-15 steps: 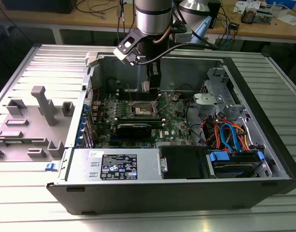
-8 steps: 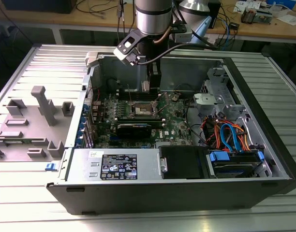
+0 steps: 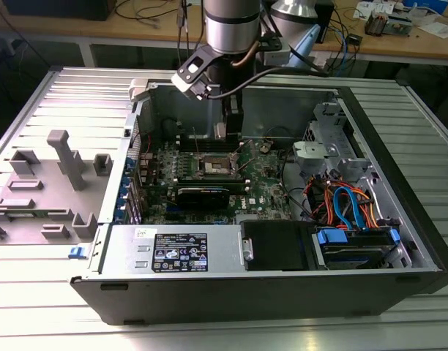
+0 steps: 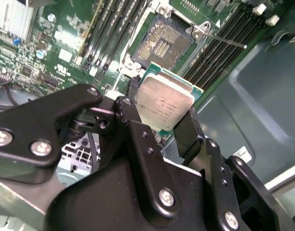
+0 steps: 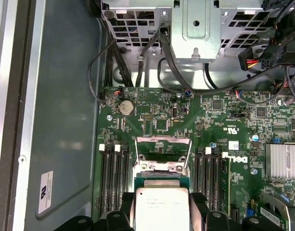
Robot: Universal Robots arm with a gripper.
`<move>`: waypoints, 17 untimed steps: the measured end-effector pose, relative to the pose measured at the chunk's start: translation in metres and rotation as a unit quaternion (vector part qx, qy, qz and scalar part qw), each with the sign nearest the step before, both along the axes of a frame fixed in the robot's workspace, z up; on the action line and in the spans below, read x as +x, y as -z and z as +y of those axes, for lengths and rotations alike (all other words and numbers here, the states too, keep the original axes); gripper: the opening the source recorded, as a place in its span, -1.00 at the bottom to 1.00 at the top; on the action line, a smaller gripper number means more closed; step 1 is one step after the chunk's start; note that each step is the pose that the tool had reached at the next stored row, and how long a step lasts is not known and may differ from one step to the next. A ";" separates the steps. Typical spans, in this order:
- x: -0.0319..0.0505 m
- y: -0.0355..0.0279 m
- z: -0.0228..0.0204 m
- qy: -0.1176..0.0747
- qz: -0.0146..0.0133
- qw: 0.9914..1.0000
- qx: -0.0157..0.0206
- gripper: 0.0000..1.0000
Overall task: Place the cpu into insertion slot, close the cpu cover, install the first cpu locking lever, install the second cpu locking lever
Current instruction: 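Place the cpu into insertion slot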
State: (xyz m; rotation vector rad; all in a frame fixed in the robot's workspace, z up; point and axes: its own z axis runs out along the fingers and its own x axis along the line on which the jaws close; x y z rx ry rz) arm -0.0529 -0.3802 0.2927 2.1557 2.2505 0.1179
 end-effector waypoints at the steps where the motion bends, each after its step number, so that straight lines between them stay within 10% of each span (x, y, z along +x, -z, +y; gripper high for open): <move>1: -0.0008 0.0028 0.0000 0.000 0.000 1.000 0.000 0.08; 7: -0.0062 0.0194 0.0000 0.000 0.000 1.000 0.000 0.08; 17: -0.0064 0.0222 0.0000 0.000 0.000 1.000 0.000 0.08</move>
